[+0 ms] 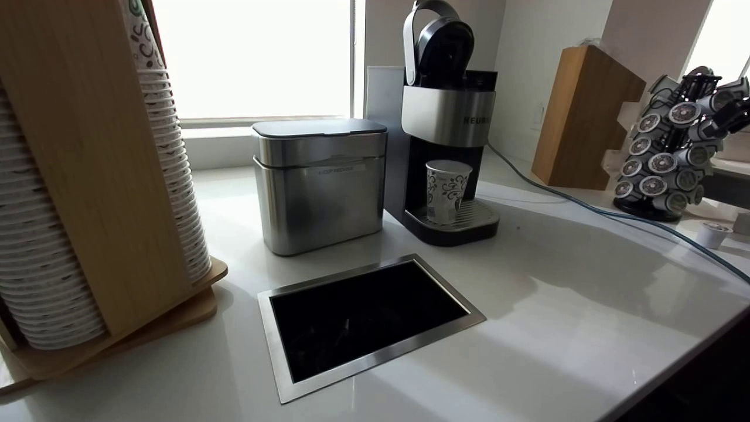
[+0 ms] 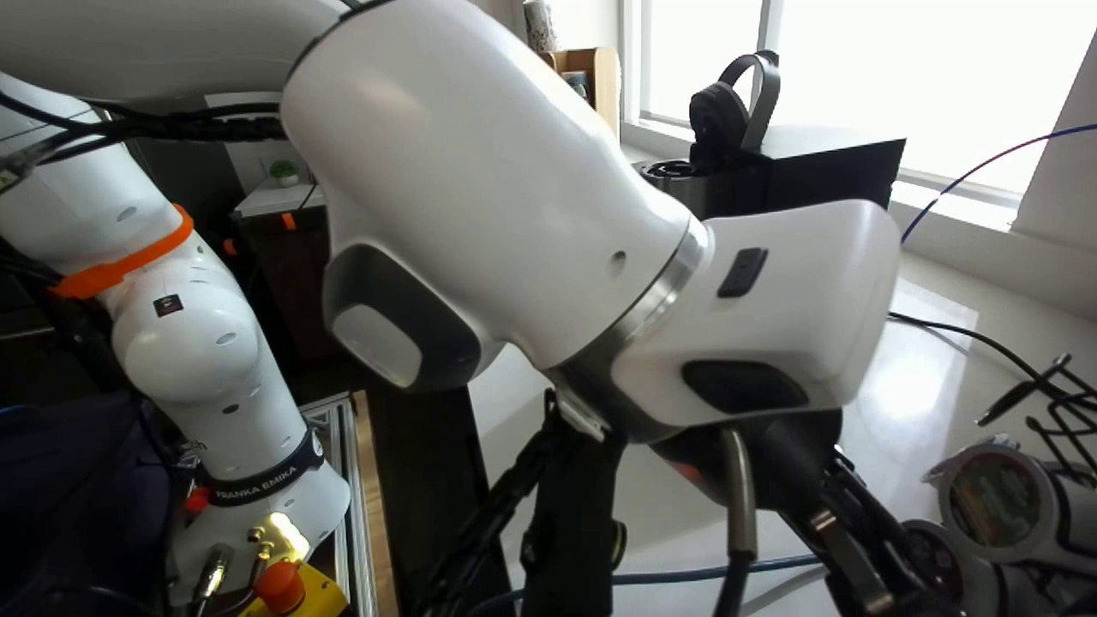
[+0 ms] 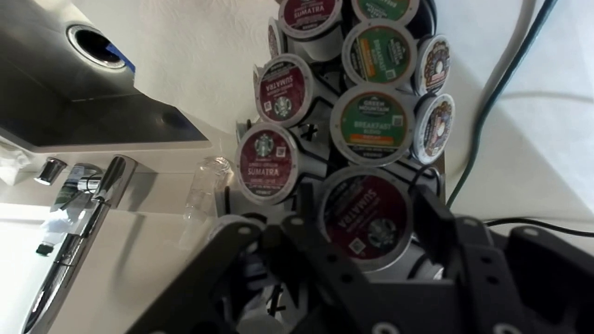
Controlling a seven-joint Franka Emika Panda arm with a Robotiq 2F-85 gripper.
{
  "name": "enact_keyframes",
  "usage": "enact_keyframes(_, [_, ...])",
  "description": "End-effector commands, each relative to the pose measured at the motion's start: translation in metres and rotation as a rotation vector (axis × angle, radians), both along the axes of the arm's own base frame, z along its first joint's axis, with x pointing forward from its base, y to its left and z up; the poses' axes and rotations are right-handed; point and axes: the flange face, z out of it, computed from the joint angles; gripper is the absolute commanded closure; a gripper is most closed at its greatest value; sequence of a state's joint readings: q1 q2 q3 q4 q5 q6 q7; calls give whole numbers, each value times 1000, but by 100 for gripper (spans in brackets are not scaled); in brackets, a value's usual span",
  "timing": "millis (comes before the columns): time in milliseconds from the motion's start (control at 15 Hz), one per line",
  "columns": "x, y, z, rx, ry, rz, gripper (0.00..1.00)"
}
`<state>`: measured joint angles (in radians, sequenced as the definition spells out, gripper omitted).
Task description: Remove one coffee pod from the rack and put it in the coffee maker
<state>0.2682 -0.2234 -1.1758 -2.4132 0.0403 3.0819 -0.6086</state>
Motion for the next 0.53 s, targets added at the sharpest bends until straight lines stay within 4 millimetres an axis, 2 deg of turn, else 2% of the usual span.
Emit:
enact_keyframes(0, [-11, 12, 2, -5, -33, -36, 71])
enact_keyframes(267, [-29, 29, 8, -22, -18, -30, 71])
enact_keyframes(467, [-50, 53, 15, -51, 9, -8, 71])
